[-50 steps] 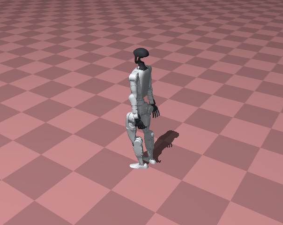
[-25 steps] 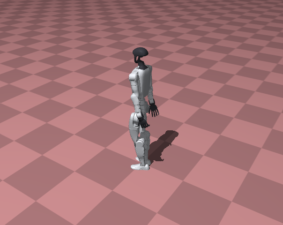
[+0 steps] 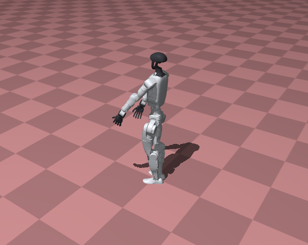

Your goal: Upper body actions

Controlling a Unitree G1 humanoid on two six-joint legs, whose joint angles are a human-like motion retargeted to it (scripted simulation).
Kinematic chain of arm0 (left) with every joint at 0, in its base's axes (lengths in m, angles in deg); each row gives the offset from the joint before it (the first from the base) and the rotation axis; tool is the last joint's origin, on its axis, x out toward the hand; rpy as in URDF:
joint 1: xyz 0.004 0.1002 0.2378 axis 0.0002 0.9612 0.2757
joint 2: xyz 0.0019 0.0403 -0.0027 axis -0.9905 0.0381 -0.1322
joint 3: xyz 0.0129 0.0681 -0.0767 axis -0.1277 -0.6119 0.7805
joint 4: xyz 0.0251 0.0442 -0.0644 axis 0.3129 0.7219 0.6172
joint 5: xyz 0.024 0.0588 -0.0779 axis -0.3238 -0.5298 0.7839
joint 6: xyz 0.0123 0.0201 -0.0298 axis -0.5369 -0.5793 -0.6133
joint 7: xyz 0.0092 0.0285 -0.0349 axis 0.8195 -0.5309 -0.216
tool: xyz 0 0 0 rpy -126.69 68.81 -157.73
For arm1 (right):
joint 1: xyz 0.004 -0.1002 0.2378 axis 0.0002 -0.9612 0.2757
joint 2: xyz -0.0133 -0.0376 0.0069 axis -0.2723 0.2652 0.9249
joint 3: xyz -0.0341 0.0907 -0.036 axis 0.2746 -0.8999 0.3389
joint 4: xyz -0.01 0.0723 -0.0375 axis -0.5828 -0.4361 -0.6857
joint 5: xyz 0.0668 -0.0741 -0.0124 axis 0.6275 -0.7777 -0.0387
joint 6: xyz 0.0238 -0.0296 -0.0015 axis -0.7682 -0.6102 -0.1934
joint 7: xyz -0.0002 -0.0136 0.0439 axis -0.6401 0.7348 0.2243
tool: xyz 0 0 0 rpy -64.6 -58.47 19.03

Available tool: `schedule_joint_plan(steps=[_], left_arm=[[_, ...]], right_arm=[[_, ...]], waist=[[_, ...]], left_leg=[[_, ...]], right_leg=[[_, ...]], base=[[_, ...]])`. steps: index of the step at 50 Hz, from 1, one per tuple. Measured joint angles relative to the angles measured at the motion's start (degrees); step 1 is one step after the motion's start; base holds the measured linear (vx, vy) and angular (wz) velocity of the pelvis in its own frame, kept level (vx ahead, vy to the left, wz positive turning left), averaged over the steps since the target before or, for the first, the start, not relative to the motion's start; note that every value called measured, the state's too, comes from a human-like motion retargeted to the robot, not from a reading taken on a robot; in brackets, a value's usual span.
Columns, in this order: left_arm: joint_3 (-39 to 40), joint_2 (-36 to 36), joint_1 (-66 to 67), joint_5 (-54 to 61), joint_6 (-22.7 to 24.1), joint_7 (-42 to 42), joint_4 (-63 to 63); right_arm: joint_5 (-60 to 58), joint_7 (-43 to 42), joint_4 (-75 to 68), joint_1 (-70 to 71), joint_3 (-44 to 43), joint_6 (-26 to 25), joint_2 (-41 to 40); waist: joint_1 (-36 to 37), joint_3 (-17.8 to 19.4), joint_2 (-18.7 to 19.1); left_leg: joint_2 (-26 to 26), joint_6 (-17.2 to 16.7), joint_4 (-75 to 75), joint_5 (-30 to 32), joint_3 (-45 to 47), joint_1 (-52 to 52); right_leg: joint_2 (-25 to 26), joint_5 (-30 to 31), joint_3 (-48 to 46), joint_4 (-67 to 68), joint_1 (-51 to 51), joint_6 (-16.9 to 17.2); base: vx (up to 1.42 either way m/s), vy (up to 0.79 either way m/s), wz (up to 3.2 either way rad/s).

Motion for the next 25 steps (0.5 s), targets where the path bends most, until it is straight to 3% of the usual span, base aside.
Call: schedule_joint_plan(steps=[6, 15, 25], left_arm=[[-2.5, -2.8, -14.4, -0.2, 2.5, 6.3, -2.7], [-7.6, -4.0, -27.1, 6.7, 6.5, 12.8, -5.6], [-8.2, -4.1, -31.0, 22.4, 12.0, 15.7, -5.2]], right_arm=[[7.6, -0.2, 4.6, 15.5, -4.9, 3.9, -3.3], [26.8, 0.1, 9.4, 30.8, -5.4, 5.6, 0.1], [29.1, -6.2, 8.0, 35.7, -1.4, 10.9, 3.8]], waist=[[0.4, -3.7, -0.3], [0.8, -8.0, -1.3], [1.1, -9.9, -1.3]], left_leg=[[0.3, -0.2, 0.1, -0.5, 1.4, -0.3], [0.1, -0.4, 0.0, -0.9, 0.8, -1.0], [0.1, -0.4, 0.0, -1.6, 0.7, -0.4]], right_leg=[[0.3, -0.1, 1.2, 0.1, -0.8, -0.2], [0.5, -1.2, 1.2, 0.0, -0.9, 0.1], [0.9, -2.0, 1.3, 0.1, -0.4, 0.3]], base=[[0.04, -0.02, -0.20], [0.04, -0.03, 0.02], [0.00, 0.00, 0.00]])
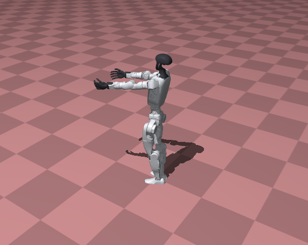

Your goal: Upper body actions

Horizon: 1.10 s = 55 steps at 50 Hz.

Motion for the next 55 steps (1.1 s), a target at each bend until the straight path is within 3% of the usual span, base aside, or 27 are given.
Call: schedule_joint_plan(steps=[15, 21, 25, 32, 42, 45, 50, 53, 55], left_arm=[[1.0, -0.5, 1.6, 0.4, 0.8, 0.2, -0.5], [2.4, -0.7, 6.0, -5.7, 1.0, -1.5, -3.4], [5.3, 0.8, 12.7, -8.6, -0.8, -5.9, -5.8], [8.5, 4.0, 28.0, -9.7, -7.5, -18.0, -6.9], [21.6, 8.2, 50.3, -7.3, -11.9, -23.5, 0.5], [21.5, 9.0, 55.8, -8.6, -12.5, -22.0, 3.5], [16.8, 11.4, 64.5, -20.5, -13.8, -19.4, 6.1], [15.6, 13.6, 68.0, -22.0, -14.2, -18.7, 6.5], [14.2, 14.5, 69.6, -22.1, -13.9, -18.4, 6.8]], right_arm=[[0.5, 0.2, 0.3, -2.1, -0.3, 0.4, -0.4], [-5.8, -0.8, 5.1, -8.1, 0.4, 2.9, -2.0], [-10.5, 1.8, 8.7, -15.9, -1.3, 4.6, -3.9], [-8.3, 13.0, 8.2, -31.2, -1.8, 2.8, -3.8], [-21.9, 10.9, -0.4, -52.7, 2.4, 2.5, 0.2], [-27.0, 8.6, -5.7, -56.6, 4.2, 1.1, 2.0], [-36.6, 4.5, -12.9, -62.9, 8.2, -3.2, 4.2], [-37.3, 4.4, -15.4, -66.0, 10.5, -4.7, 4.5], [-36.2, 4.0, -15.7, -67.8, 9.6, -5.1, 4.7]], waist=[[0.4, 0.5, 0.4], [0.2, 1.9, 1.1], [-0.1, 2.9, 1.6], [-0.6, 5.4, 1.2], [-1.7, 11.1, 0.8], [-2.3, 12.2, 0.7], [-2.2, 12.7, 1.3], [12.8, 12.8, 2.1], [13.7, 12.7, 2.7]], left_leg=[[-0.2, 0.1, -0.1, 0.0, 0.0, -0.2], [-0.3, 0.2, -0.1, 0.0, -0.1, 0.1], [-0.3, 0.2, 0.0, -0.1, -0.2, 0.8], [-0.5, 0.3, 0.0, 0.0, -1.1, 1.2], [-0.5, 0.2, -0.3, 0.1, -0.5, 2.0], [-0.6, 0.1, -0.4, 0.2, -0.5, 2.0], [-0.3, 0.0, -0.5, 0.0, -0.2, 1.6], [4.1, -1.6, -1.1, -1.9, 15.0, 3.1], [3.7, -1.4, -1.7, -3.7, 15.4, 4.6]], right_leg=[[-0.2, 0.1, -0.1, 0.1, -0.4, 0.0], [-0.2, 0.0, -0.2, 0.1, 0.0, 0.0], [-0.1, 0.0, -0.3, 0.0, 0.7, 0.1], [-0.2, -0.2, -1.0, 0.0, 1.4, 0.2], [-0.5, 0.2, -0.5, -0.1, 1.9, 0.2], [-0.6, 0.2, -0.5, -0.3, 1.8, 0.2], [-0.4, 0.3, -0.1, -0.2, 1.1, 0.3], [1.1, -0.4, 15.1, 1.2, 0.5, 2.4], [1.3, -0.3, 15.3, 2.6, -1.3, 3.1]], base=[[0.00, 0.00, 0.00], [-0.01, 0.02, 0.01], [0.00, 0.06, 0.01], [0.00, 0.00, 0.00], [-0.01, -0.02, -0.03], [0.00, 0.00, 0.00], [0.00, 0.00, -0.37], [0.04, -0.02, -3.72], [0.02, -0.02, -0.72]])
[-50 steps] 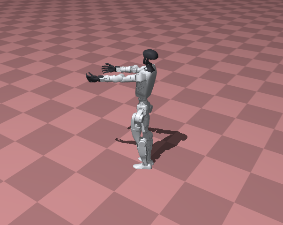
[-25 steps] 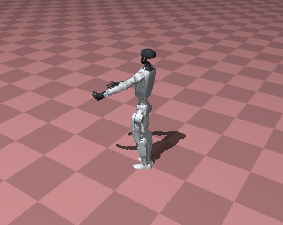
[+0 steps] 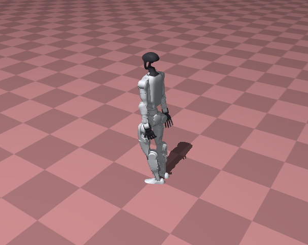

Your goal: Upper body actions

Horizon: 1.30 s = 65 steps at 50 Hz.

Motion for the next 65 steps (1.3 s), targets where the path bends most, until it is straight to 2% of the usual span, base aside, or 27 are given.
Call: schedule_joint_plan(steps=[2, 5, 9, 15, 21, 28, 36, 39, 41, 43, 45, 47, 48, 52, 56, 61, 65], left_arm=[[-1.9, 1.1, 1.7, -0.9, 0.8, 0.4, 0.2], [-4.4, 2.3, 3.7, -3.6, 1.7, 1.7, 0.2], [-4.5, 2.6, 4.5, -5.0, 2.5, 5.3, -0.2], [-6.9, 0.0, 3.5, -10.4, 0.4, 1.2, -0.2], [-7.1, -0.5, 3.6, -12.9, 0.4, 2.2, -1.2], [-6.3, 0.1, 4.9, -11.2, 1.4, 2.9, -1.9], [-5.1, 0.2, 4.7, -7.4, 2.2, 2.4, -0.6], [-6.5, -0.5, 3.2, -7.7, 1.5, 2.5, 0.8], [-8.1, -1.4, 1.5, -8.5, 0.1, 2.3, 2.3], [-10.7, -3.0, -1.3, -9.8, -2.1, 2.1, 4.2], [-12.9, -4.8, -4.8, -10.9, -4.4, 2.5, 5.0], [-13.9, -6.0, -8.8, -10.2, -5.0, 4.5, 5.0], [-14.1, -6.5, -10.8, -9.5, -4.5, 5.3, 5.0], [-13.5, -9.1, -20.3, -7.2, -2.7, 4.3, 3.1], [-11.5, -10.5, -30.3, -4.4, -2.1, 4.9, 1.0], [-9.3, -11.7, -42.0, -0.4, -0.7, 6.4, -1.8], [-9.0, -12.6, -50.9, 3.6, 0.1, 7.4, -3.6]], right_arm=[[3.0, -0.3, 0.0, -1.4, -3.1, -0.1, 0.3], [7.9, -0.2, 0.2, -2.3, -7.5, 0.3, 0.6], [9.1, 1.6, 1.4, -2.1, -7.9, 0.5, 1.1], [2.2, -0.2, 2.4, -0.8, -5.2, -0.3, 1.0], [2.3, -0.6, 2.5, -1.1, -4.6, 0.1, -0.1], [4.1, 0.3, 2.6, -2.2, -5.5, 0.9, -0.2], [7.0, 0.6, 1.8, -3.1, -5.5, 1.0, 0.6], [11.9, 2.6, 0.7, -2.2, -5.7, 0.9, 0.3], [14.2, 2.4, 0.1, -1.1, -5.5, -0.1, -0.1], [13.2, -1.9, 0.0, 0.6, -4.3, -1.8, -0.3], [10.4, -8.8, 0.0, 3.3, -2.8, -3.6, -0.8], [9.2, -12.4, 0.0, 6.7, -2.5, -3.7, -1.4], [9.5, -12.6, 0.0, 8.3, -3.2, -3.3, -1.7], [16.2, -6.4, 0.3, 17.6, -8.0, -1.4, -3.9], [21.9, -1.2, 2.6, 27.5, -12.9, -1.9, -7.1], [20.9, 4.4, 6.8, 39.6, -15.6, -2.5, -10.4], [20.4, 5.5, 10.2, 48.9, -16.3, -1.7, -11.6]], waist=[[-1.5, 0.0, -0.4], [-8.4, -1.0, -0.8], [-19.1, -1.5, -1.5], [-16.1, -0.5, -1.8], [-13.2, -0.2, -2.7], [-17.1, -0.5, -3.2], [-20.9, 0.1, -2.7], [-21.0, 0.5, -2.7], [-20.3, 1.0, -2.7], [-20.1, 1.4, -2.8], [-18.0, 0.8, -2.5], [-15.6, 0.2, -2.4], [-16.5, -0.2, -2.4], [-16.5, -2.0, -2.2], [-16.3, -4.0, -2.2], [-15.8, -7.2, -2.1], [-15.4, -9.8, -1.9]], left_leg=[[0.8, -0.7, 1.2, 0.5, -1.6, -1.1], [0.9, -1.7, 3.4, 0.4, -8.9, -3.3], [-2.5, -0.8, 3.7, 2.3, -18.5, -5.4], [-2.6, 0.3, 2.6, 3.7, -15.3, -5.1], [-2.4, 0.5, 2.4, 3.7, -12.5, -4.6], [-2.8, 0.0, 2.8, 3.2, -16.8, -4.2], [-4.7, 1.3, 1.3, 3.4, -21.3, -2.8], [-5.9, 2.1, 0.5, 3.9, -21.4, -2.4], [-6.0, 2.5, 0.9, 4.6, -20.7, -3.3], [-6.6, 3.3, 1.9, 5.8, -20.5, -5.0], [-5.1, 1.9, 1.4, 4.6, -19.2, -3.8], [-4.5, 2.0, 1.4, 4.5, -17.1, -4.0], [-4.8, 2.0, 1.5, 4.7, -18.2, -4.2], [-4.8, 2.1, 2.0, 4.6, -18.2, -4.6], [-4.7, 2.1, 2.5, 4.3, -17.8, -4.5], [-4.4, 2.0, 2.7, 3.6, -16.7, -4.2], [-4.4, 2.0, 2.6, 3.2, -16.1, -4.1]], right_leg=[[-1.3, -0.6, -1.5, 1.2, -0.6, 0.5], [-4.2, -1.4, -8.3, 2.2, -1.4, 1.4], [-4.4, 0.3, -18.0, -1.0, -0.4, -1.5], [-3.1, 1.0, -15.0, -1.6, 0.3, -2.1], [-2.0, 1.0, -12.3, -1.7, 0.7, -2.7], [-3.1, 0.3, -16.3, -1.8, 1.5, -2.1], [-3.3, -0.1, -20.8, -2.1, 2.3, -2.0], [-1.9, 0.0, -21.1, -2.9, 2.4, -3.5], [-1.6, 0.5, -20.6, -3.4, 2.7, -3.9], [-0.9, 1.1, -20.7, -4.1, 2.9, -4.8], [-2.3, 0.7, -18.9, -3.1, 2.5, -3.0], [-2.3, 0.8, -16.9, -2.9, 2.4, -2.6], [-2.3, 1.0, -18.0, -3.1, 2.4, -3.0], [-2.3, 1.1, -18.0, -3.1, 2.2, -3.1], [-2.2, 1.2, -17.8, -3.0, 2.3, -3.2], [-2.0, 1.1, -16.9, -2.7, 2.0, -3.3], [-1.8, 0.9, -16.3, -2.5, 1.7, -3.2]], base=[[0.03, -0.01, 1.03], [0.03, 0.00, 1.98], [0.02, 0.02, 2.12], [0.00, -0.01, -0.41], [0.01, -0.01, -0.40], [0.02, -0.02, 0.54], [-0.01, 0.00, 0.46], [-0.07, 0.03, 0.07], [-0.06, 0.03, -0.20], [-0.03, 0.01, -0.06], [-0.07, 0.02, -0.65], [-0.04, 0.01, -0.63], [-0.01, 0.01, 0.21], [-0.01, 0.00, 0.08], [0.00, 0.00, 0.00], [0.02, 0.01, -0.20], [0.05, 0.00, -0.09]])
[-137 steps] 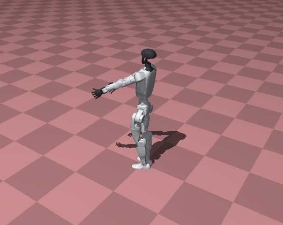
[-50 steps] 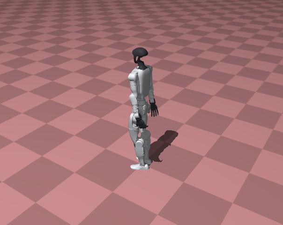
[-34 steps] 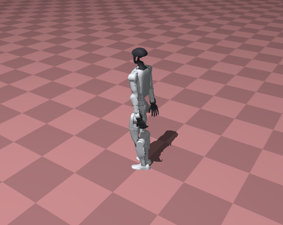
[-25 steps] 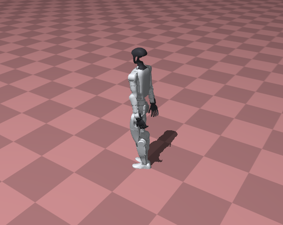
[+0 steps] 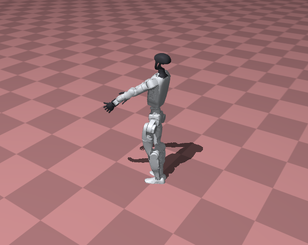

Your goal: Upper body actions

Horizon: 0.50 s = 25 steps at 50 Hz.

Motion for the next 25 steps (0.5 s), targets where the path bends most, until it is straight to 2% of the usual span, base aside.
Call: schedule_joint_plan(steps=[7, 15, 19, 25], left_arm=[[-4.7, -2.1, -11.4, 6.8, 3.4, 5.2, -3.3], [-8.9, -2.9, -18.3, 16.1, 9.1, 11.9, -3.6], [-10.1, -2.8, -19.8, 18.4, 10.9, 12.1, -3.0], [-11.4, -2.8, -20.4, 18.4, 10.8, 11.0, -2.9]], right_arm=[[8.6, -3.5, 4.8, 12.1, 2.4, 3.6, 1.8], [18.6, -8.6, 5.6, 19.7, 5.2, 6.1, 4.9], [18.8, -9.2, 4.3, 21.3, 6.6, 6.1, 6.2], [19.0, -9.9, 2.6, 21.6, 7.6, 6.1, 6.8]], waist=[[0.2, -3.1, 0.0], [0.7, -5.2, 0.1], [0.7, -5.6, 0.1], [0.8, -5.8, 0.1]], left_leg=[[0.0, 0.0, -0.1, -0.5, -0.2, -0.1], [-0.1, 0.0, -0.2, -0.8, -0.2, -0.5], [-0.1, 0.0, -0.2, -0.8, -0.3, -0.8], [-0.1, 0.0, -0.3, -0.7, -0.1, -0.9]], right_leg=[[0.2, -0.7, 0.1, 0.2, -0.1, 0.3], [0.3, -1.1, 0.2, 0.3, -0.5, 0.5], [0.3, -1.2, 0.2, 0.3, -0.7, 0.5], [0.3, -1.1, 0.2, 0.3, -0.9, 0.5]], base=[[0.02, 0.00, 0.00], [0.00, 0.00, 0.00], [0.00, 0.00, 0.00], [0.00, 0.00, 0.00]])
